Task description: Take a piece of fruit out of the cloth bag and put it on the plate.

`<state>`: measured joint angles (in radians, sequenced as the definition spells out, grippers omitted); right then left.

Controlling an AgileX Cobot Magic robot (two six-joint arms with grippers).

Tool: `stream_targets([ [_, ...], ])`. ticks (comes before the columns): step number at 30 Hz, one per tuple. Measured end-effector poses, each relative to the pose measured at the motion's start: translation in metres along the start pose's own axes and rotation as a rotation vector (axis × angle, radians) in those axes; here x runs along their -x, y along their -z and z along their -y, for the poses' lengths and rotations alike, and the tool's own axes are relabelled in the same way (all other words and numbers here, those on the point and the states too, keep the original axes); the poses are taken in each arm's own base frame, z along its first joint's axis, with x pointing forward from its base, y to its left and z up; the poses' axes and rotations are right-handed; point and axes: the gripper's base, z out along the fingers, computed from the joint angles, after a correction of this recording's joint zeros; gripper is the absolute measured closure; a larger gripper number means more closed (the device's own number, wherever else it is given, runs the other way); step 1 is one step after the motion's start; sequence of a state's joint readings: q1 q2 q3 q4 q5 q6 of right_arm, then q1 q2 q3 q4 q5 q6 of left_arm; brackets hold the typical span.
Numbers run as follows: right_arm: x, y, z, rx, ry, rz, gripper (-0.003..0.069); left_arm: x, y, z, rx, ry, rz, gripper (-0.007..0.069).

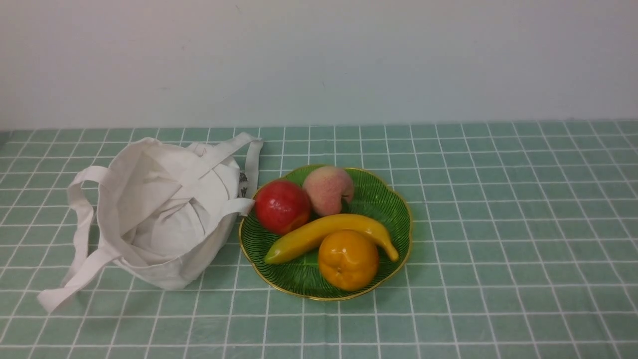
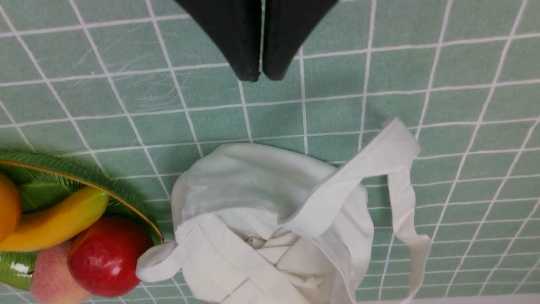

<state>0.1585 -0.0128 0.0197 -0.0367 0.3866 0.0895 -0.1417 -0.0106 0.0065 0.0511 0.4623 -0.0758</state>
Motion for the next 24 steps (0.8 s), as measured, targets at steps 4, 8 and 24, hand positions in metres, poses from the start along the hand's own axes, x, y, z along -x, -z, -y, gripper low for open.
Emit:
stream_targets([
  [4,0.0000,0.0000,0.0000,0.000,0.000,0.000,0.0674,-0.0003,-0.0014,-0.0010,0.020,0.006,0.023,0.0632],
  [8,0.0000,0.0000,0.0000,0.000,0.000,0.000,0.0674,0.0000,-0.0016,-0.0029,0.054,0.027,0.032,0.0632],
  [24,0.0000,0.0000,0.0000,0.000,0.000,0.000,0.0674,0.0001,-0.0015,-0.0033,0.061,0.034,0.035,0.0632],
])
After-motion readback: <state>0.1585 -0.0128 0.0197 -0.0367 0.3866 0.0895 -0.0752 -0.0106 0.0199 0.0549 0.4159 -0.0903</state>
